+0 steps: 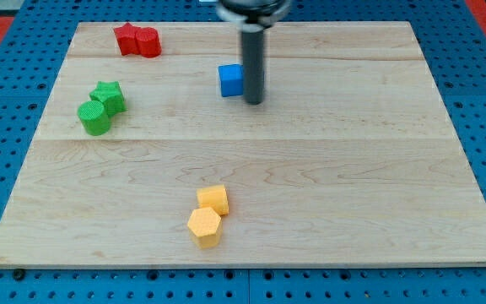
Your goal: Place your arm left to the blue cube
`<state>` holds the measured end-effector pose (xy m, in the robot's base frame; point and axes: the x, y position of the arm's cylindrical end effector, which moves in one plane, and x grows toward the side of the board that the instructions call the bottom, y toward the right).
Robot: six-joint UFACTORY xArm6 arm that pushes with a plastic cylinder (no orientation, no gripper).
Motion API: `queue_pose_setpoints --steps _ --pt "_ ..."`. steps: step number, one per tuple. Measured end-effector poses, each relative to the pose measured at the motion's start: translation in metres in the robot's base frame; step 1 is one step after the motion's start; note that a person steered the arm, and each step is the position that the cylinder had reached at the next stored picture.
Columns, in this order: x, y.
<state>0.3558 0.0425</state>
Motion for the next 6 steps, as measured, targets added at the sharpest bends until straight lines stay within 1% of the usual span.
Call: queue_pose_setpoints --steps 1,2,3,4,5,6 --pt "-0.046 0.017" --pt "-0.063 0.008" --pt "-0.019 0.031" --pt "0.019 -0.013" --pt "0.02 -0.068" --pt "-0.001 -0.116"
